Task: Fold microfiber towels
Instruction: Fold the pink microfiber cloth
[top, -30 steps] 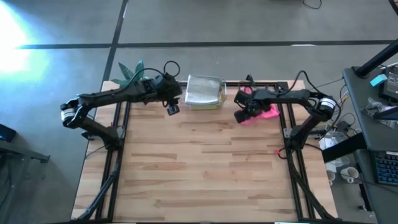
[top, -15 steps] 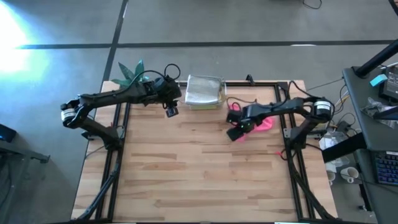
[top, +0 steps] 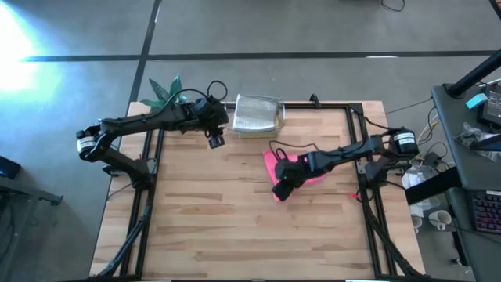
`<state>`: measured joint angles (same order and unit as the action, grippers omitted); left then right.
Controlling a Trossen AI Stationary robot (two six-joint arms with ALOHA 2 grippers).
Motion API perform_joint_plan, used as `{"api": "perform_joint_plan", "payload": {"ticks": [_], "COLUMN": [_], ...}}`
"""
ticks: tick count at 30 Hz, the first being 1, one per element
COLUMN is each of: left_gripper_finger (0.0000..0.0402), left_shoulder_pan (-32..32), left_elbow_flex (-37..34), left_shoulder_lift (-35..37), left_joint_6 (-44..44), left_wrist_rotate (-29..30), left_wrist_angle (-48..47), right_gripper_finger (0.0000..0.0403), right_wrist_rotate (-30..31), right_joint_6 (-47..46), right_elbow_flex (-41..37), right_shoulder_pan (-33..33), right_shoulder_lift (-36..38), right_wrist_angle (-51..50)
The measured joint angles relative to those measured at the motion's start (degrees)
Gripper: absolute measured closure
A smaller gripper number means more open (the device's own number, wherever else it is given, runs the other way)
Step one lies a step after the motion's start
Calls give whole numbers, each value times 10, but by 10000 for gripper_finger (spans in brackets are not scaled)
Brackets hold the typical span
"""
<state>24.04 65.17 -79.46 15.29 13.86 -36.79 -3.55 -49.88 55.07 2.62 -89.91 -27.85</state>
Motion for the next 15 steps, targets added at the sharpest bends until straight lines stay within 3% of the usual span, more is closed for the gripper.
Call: {"api": "perform_joint_plan", "payload": {"ticks": [9,15], "left_gripper_finger": [251,251], "left_shoulder_pan": [-7,-22], "left_elbow_flex": [-7,-27], "left_shoulder_lift": [0,0], "left_joint_6": [-17,-51], "left_wrist_rotate": [-136,-185], "left_wrist_angle": [-19,-17], "right_gripper_finger": [282,282], "right_wrist_rotate": [0,-39], "right_joint_6": [-84,-153], "right_elbow_flex": [0,11], "right_shoulder_pan": [70,116], "right_shoulder_lift": [-27,-101], "right_wrist_angle": [63,211]}}
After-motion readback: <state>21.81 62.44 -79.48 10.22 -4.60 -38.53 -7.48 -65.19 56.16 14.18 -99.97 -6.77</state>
